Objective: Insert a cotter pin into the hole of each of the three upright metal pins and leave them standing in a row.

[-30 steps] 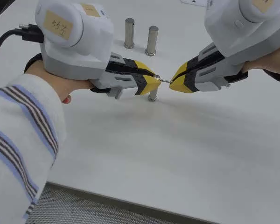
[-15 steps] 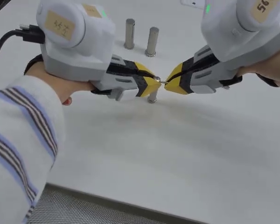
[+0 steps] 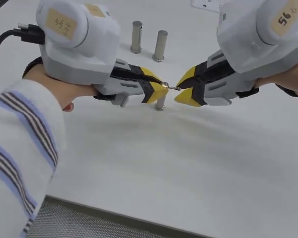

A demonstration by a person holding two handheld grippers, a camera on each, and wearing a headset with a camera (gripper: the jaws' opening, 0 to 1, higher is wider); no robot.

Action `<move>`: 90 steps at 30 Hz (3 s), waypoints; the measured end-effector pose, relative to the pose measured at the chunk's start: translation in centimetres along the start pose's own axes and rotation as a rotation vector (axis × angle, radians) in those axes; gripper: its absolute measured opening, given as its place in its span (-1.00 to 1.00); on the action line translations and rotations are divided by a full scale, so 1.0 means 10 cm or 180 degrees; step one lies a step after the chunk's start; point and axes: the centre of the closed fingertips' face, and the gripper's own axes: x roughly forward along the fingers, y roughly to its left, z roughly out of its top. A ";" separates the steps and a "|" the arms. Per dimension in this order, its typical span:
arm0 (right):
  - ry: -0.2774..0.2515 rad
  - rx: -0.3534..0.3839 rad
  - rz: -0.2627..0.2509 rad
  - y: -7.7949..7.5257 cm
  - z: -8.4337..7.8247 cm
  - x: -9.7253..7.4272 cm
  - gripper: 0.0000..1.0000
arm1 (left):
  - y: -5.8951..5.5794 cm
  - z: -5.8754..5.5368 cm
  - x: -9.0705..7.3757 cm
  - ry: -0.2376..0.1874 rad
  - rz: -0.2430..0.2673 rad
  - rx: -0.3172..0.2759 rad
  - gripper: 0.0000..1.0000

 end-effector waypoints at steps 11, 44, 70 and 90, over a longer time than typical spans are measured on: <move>-0.0036 -0.0019 0.0021 -0.01 0.06 0.00 -1.00 | 0.02 0.00 -0.01 0.0015 -0.0005 0.0054 -0.88; -0.0030 -0.0229 0.0044 0.03 0.11 -0.04 -1.00 | 0.08 0.03 -0.04 -0.0012 -0.0041 0.0081 -0.89; -0.0021 -0.0237 0.0016 0.02 0.13 0.00 -0.95 | 0.02 0.04 -0.04 -0.0027 -0.0050 -0.0003 -0.82; -0.0094 -0.0064 -0.0068 0.10 0.04 0.10 -0.64 | 0.08 0.14 -0.32 -0.0121 0.0048 0.0051 -0.04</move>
